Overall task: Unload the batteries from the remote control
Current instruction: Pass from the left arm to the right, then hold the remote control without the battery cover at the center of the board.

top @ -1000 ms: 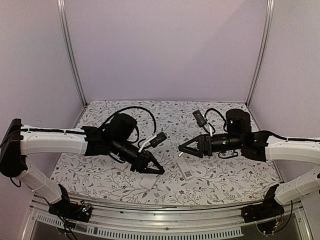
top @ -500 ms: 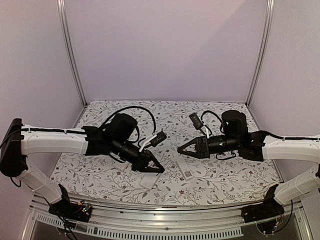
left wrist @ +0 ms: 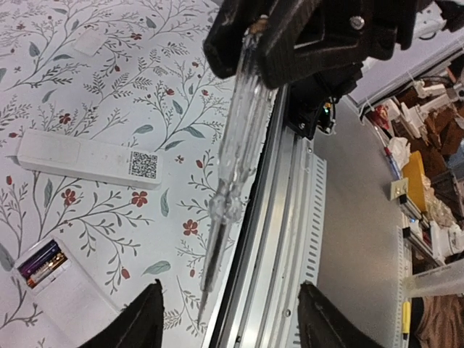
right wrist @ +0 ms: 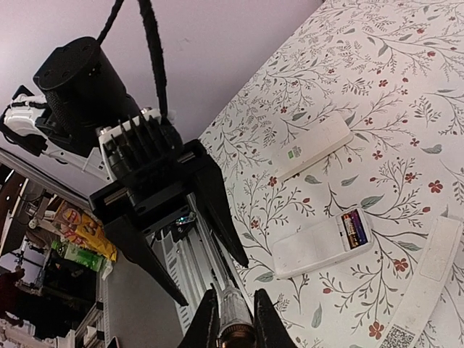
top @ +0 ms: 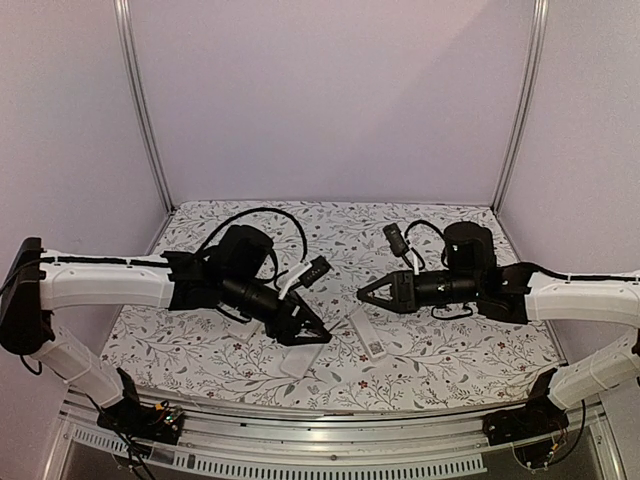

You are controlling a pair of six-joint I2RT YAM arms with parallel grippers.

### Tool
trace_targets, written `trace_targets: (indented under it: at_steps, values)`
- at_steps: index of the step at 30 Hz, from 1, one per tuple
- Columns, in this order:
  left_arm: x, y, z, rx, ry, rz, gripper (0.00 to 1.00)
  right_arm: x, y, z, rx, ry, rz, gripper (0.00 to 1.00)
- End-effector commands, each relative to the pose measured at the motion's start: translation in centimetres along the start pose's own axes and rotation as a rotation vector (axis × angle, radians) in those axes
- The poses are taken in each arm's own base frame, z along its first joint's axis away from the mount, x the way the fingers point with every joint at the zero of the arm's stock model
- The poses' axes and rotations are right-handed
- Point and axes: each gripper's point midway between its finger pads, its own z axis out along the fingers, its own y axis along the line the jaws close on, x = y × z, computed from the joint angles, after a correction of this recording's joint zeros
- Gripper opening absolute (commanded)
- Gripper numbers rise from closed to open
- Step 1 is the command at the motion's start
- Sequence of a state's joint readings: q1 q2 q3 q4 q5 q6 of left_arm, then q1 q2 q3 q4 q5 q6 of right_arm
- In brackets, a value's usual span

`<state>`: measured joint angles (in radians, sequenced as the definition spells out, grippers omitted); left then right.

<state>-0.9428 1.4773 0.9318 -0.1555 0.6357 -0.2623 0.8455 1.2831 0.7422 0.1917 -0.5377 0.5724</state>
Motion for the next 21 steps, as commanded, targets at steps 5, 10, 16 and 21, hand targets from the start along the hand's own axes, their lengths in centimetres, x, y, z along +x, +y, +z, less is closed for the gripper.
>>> trace_targets:
  at_steps: [5,10,16,21]
  values:
    - [-0.5,6.3,-4.0,-0.273,-0.164,-0.172,0.78,-1.1,-5.2,-2.2,0.328,-0.224,0.116,0.00]
    - [3.0,10.1,-4.3,-0.419,-0.165,-0.342,0.71,-0.6,-6.2,-2.3,0.470,-0.303,0.169,0.00]
    - [5.9,12.2,-3.3,-0.472,-0.142,-0.460,0.62,0.2,-7.4,-1.5,0.608,-0.296,0.224,0.00]
    - [8.0,12.9,-1.8,-0.479,-0.076,-0.496,0.60,0.2,-7.7,-0.9,0.627,-0.295,0.236,0.00]
